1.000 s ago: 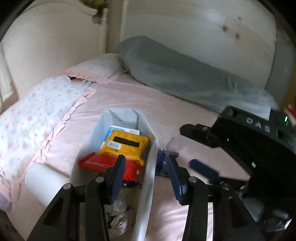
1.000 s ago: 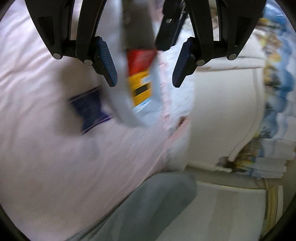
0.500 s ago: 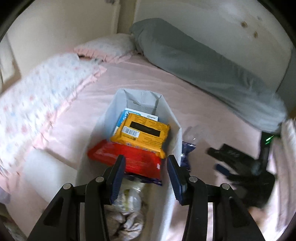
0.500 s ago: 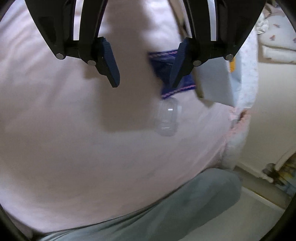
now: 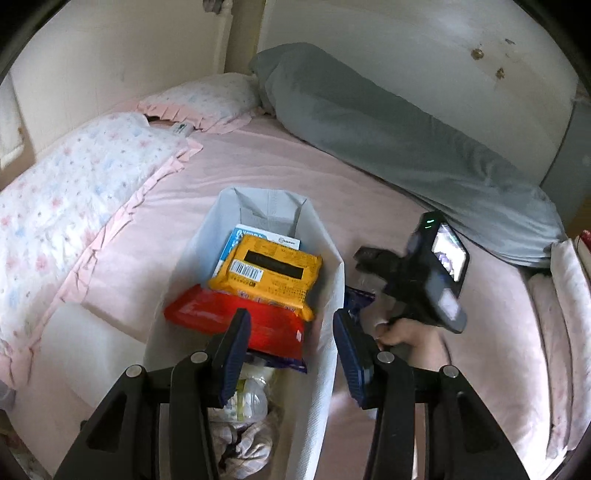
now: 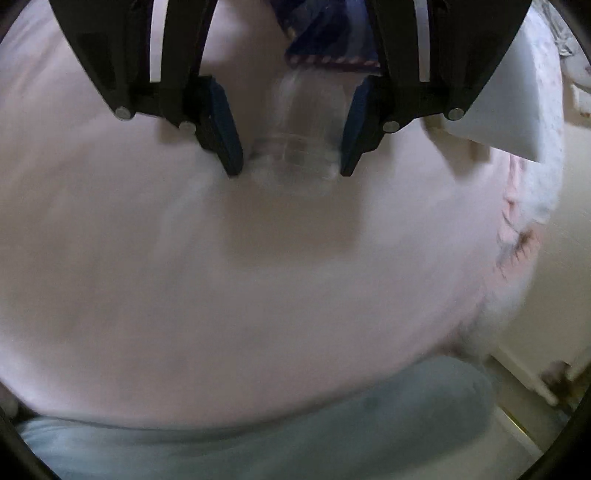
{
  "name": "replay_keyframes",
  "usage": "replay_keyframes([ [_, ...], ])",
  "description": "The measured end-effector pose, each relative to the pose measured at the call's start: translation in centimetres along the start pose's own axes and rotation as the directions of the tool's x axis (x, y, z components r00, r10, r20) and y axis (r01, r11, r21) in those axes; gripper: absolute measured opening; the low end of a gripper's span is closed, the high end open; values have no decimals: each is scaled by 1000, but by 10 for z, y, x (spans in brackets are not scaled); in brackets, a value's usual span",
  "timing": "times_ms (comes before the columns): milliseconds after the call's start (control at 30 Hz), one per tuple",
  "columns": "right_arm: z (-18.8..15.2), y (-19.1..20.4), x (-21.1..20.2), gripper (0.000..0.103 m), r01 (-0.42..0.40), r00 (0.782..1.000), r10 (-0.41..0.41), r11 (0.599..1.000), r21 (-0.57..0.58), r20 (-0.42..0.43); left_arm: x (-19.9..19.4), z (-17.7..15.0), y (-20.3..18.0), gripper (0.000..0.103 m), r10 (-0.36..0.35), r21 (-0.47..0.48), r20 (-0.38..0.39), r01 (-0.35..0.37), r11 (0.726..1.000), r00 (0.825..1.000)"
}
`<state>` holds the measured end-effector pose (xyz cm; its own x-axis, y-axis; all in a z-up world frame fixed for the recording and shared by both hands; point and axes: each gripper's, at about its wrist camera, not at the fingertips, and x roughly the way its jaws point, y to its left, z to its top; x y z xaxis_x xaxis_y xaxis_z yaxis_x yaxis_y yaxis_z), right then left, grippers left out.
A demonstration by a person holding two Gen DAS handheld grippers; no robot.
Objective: Organize objects
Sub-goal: 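Grasp the clear plastic jar on the sheet with the right gripper, then carry the clear jar over the paper bag and release it inside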
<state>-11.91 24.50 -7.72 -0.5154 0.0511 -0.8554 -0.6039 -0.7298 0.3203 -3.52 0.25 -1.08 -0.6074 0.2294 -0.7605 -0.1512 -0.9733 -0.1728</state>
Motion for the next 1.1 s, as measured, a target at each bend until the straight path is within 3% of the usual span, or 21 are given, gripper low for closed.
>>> replay_keyframes([
  [67,-5,3,-3,45,49,999,-49,999,-21,15,1,0,-4,44,27,28,4,-27,999,1000],
  [267,-42,-39,-38,45,-50,998,44,987,155,45,-1,-6,-19,44,16,104,-1,-16,994,1000],
  [533,-65,-72,-106,45,-80,989,108,966,244,-104,3,-13,-23,44,-42,71,-49,46,996,998],
  [700,-92,-83,-147,45,-114,977,153,964,241,-147,4,-23,-32,44,-100,53,-93,105,993,991],
  [767,-100,-87,-146,45,-145,964,191,961,235,-187,4,-26,-37,44,-108,60,-101,115,992,989],
  [867,-95,-81,-142,45,-236,949,275,944,230,-155,2,-29,-43,44,-86,81,-111,95,992,990],
  [967,-88,-70,-130,45,-263,935,309,932,248,-172,2,-26,-46,44,-58,105,-114,70,992,992],
  [1033,-83,-65,-127,45,-307,917,355,920,245,-182,4,-23,-41,44,-25,93,-119,36,995,993],
  [1100,-80,-59,-135,45,-334,914,374,914,231,-158,6,-21,-34,44,-9,59,-126,16,998,992],
])
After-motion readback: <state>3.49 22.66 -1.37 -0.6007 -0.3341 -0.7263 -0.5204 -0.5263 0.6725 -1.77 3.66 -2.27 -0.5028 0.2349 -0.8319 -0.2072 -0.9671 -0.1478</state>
